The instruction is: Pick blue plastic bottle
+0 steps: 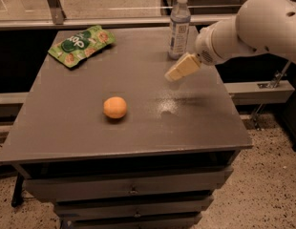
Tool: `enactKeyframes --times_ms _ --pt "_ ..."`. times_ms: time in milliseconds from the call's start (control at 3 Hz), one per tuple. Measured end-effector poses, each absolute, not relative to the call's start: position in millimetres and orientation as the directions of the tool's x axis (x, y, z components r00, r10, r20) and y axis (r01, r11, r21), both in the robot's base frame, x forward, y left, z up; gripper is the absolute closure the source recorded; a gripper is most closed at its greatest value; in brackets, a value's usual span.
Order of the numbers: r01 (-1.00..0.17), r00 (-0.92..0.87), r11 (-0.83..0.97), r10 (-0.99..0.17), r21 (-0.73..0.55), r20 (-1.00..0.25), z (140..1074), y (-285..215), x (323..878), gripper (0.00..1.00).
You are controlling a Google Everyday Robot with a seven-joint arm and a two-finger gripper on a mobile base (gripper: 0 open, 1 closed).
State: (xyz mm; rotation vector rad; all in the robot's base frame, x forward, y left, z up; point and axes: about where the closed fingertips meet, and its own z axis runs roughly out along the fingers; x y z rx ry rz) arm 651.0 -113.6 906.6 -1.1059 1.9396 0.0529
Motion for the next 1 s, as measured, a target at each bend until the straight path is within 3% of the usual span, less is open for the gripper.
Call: enactKeyframes --times_ms 333,1000 --pt "-0.683 -0.228 0.649 -0.625 -0.335 -0.746 902.2 -118.4 654.7 0.0" --pt "-0.544 -0.229 0.818 -0.36 -0.187 -0.905 881.9 -125.2 716.8 0.0"
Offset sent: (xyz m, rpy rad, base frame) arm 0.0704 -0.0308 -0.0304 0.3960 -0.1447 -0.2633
